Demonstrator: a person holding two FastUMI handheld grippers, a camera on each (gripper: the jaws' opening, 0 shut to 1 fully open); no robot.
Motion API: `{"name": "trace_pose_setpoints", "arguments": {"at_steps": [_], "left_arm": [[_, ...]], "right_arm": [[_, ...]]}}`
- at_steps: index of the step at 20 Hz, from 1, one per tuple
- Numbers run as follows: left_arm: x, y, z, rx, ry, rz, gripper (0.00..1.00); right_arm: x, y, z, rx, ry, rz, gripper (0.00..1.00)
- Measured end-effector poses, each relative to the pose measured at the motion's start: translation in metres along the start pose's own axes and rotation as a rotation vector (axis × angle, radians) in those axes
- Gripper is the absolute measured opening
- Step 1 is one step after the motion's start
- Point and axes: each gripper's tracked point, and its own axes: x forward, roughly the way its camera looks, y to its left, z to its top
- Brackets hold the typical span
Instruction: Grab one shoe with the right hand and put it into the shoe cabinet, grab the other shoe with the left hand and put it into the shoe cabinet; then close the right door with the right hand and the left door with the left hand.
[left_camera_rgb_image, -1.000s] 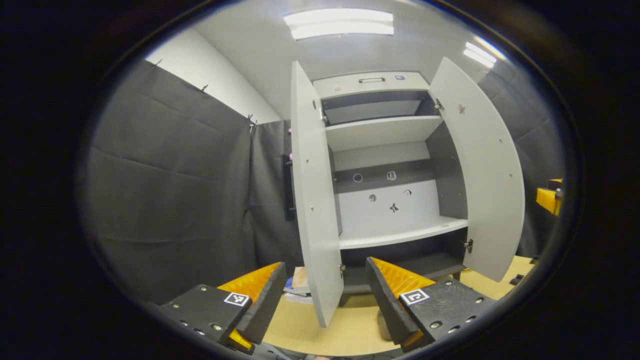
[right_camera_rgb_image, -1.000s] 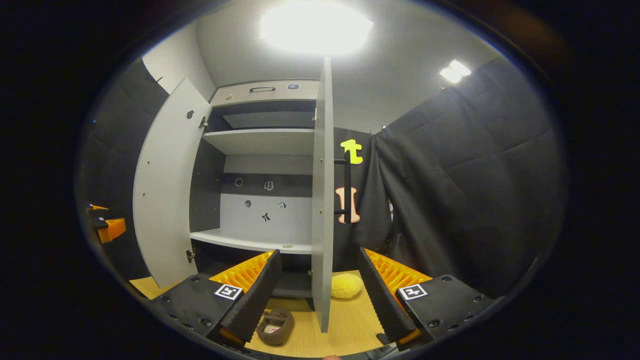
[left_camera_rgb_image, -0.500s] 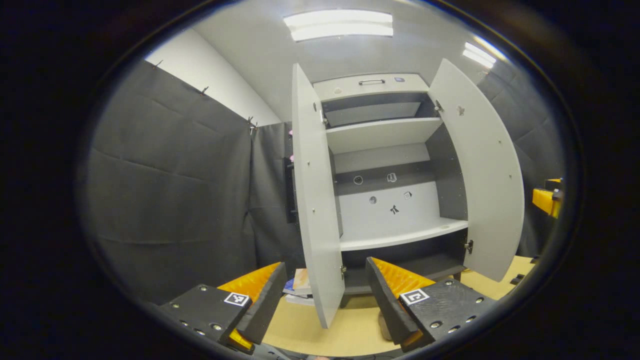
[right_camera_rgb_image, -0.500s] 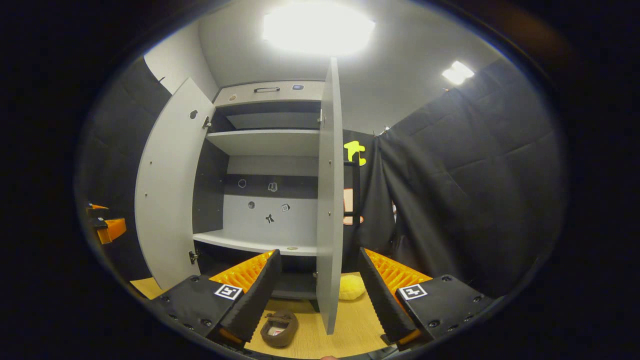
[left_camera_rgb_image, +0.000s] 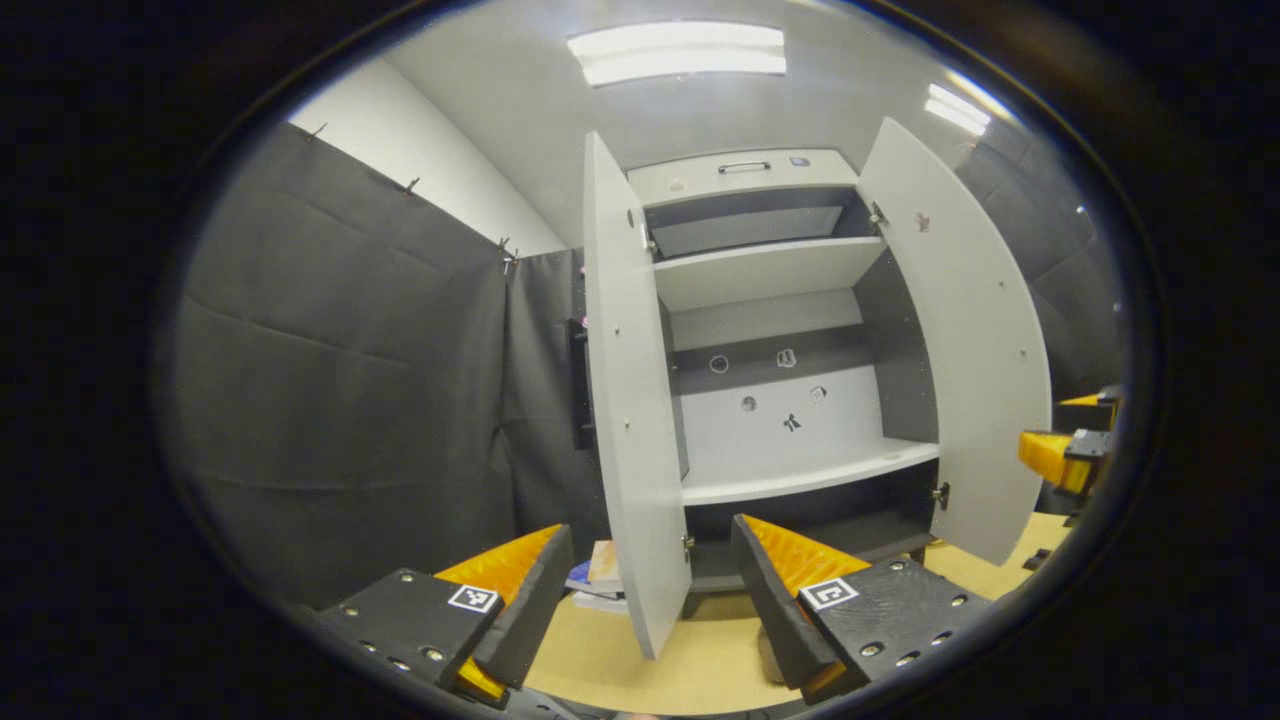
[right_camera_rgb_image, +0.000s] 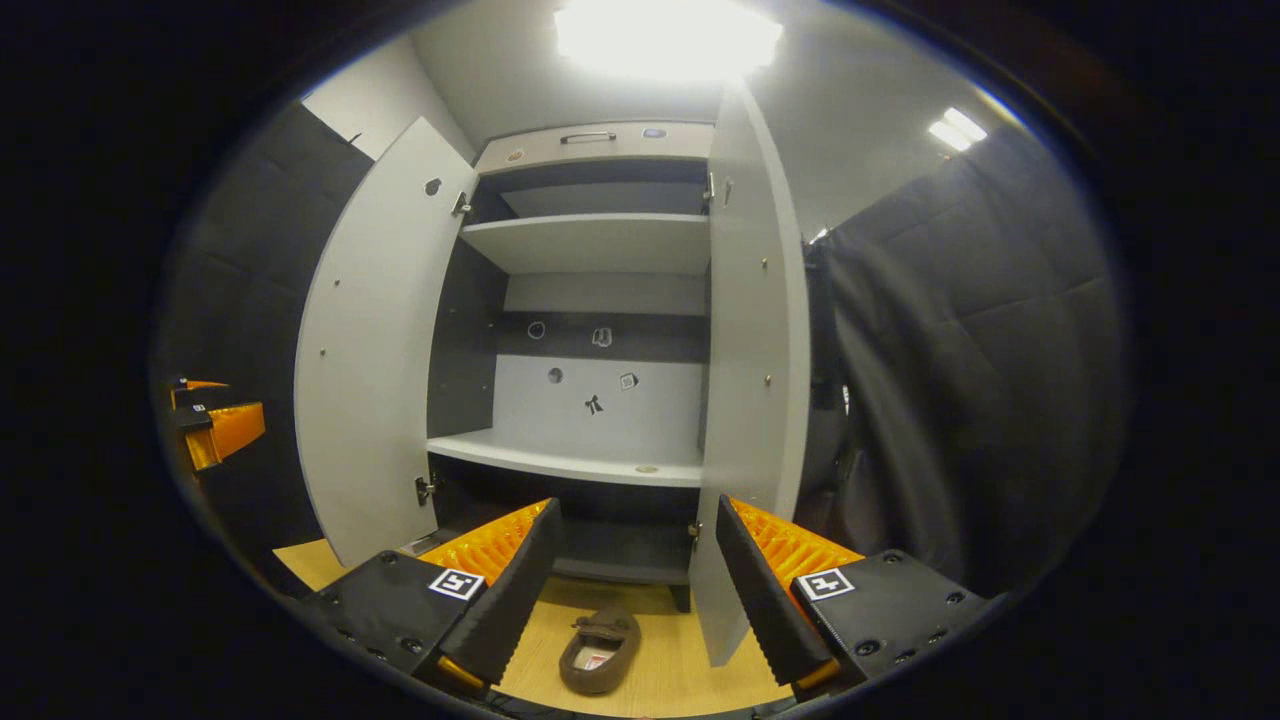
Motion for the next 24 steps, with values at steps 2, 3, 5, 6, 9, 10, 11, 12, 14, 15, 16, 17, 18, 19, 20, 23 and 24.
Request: {"name": "trace_pose_setpoints", "arguments": {"at_steps": [2,3,5,6,9,10,11,12,14,15,16,17,18,19,20,23,24], "left_arm": [[0.006,0.002,-0.004,0.002,0.007,0.014,1.0],[0.009,0.002,-0.006,0.0,0.014,0.018,1.0],[0.015,0.003,-0.011,-0.003,0.026,0.028,1.0],[0.018,0.005,-0.015,-0.005,0.031,0.035,1.0],[0.027,0.004,-0.022,-0.01,0.045,0.044,1.0],[0.029,0.005,-0.025,-0.007,0.051,0.049,1.0],[0.031,0.006,-0.027,-0.004,0.055,0.054,1.0],[0.033,0.006,-0.029,-0.001,0.061,0.059,1.0],[0.036,0.009,-0.034,0.002,0.07,0.071,1.0],[0.037,0.01,-0.036,0.004,0.077,0.077,0.93],[0.038,0.011,-0.038,0.007,0.083,0.083,0.93],[0.038,0.013,-0.039,0.011,0.087,0.09,0.85],[0.038,0.014,-0.041,0.014,0.091,0.096,1.0],[0.038,0.015,-0.041,0.016,0.093,0.101,0.95],[0.038,0.017,-0.041,0.019,0.097,0.105,0.9],[0.038,0.019,-0.044,0.029,0.107,0.117,0.85],[0.039,0.02,-0.044,0.03,0.109,0.12,0.85]], "right_arm": [[0.019,0.011,-0.021,-0.014,0.057,0.029,0.98],[0.028,0.015,-0.032,-0.019,0.081,0.04,0.97],[0.045,0.022,-0.051,-0.022,0.128,0.057,0.97],[0.052,0.025,-0.063,-0.023,0.158,0.066,0.98],[0.074,0.035,-0.101,-0.028,0.255,0.098,0.98],[0.078,0.038,-0.115,-0.027,0.291,0.111,0.97],[0.084,0.042,-0.128,-0.027,0.326,0.124,0.98],[0.088,0.045,-0.139,-0.029,0.357,0.136,0.98],[0.096,0.051,-0.16,-0.034,0.408,0.158,0.98],[0.099,0.053,-0.169,-0.035,0.432,0.167,0.98],[0.1,0.056,-0.179,-0.034,0.457,0.175,0.98],[0.102,0.058,-0.19,-0.033,0.483,0.181,0.98],[0.104,0.06,-0.198,-0.029,0.508,0.187,0.98],[0.104,0.062,-0.208,-0.023,0.533,0.192,0.98],[0.104,0.063,-0.216,-0.014,0.558,0.196,0.98],[0.102,0.066,-0.246,0.02,0.644,0.199,0.98],[0.102,0.067,-0.254,0.036,0.668,0.196,0.98]]}}
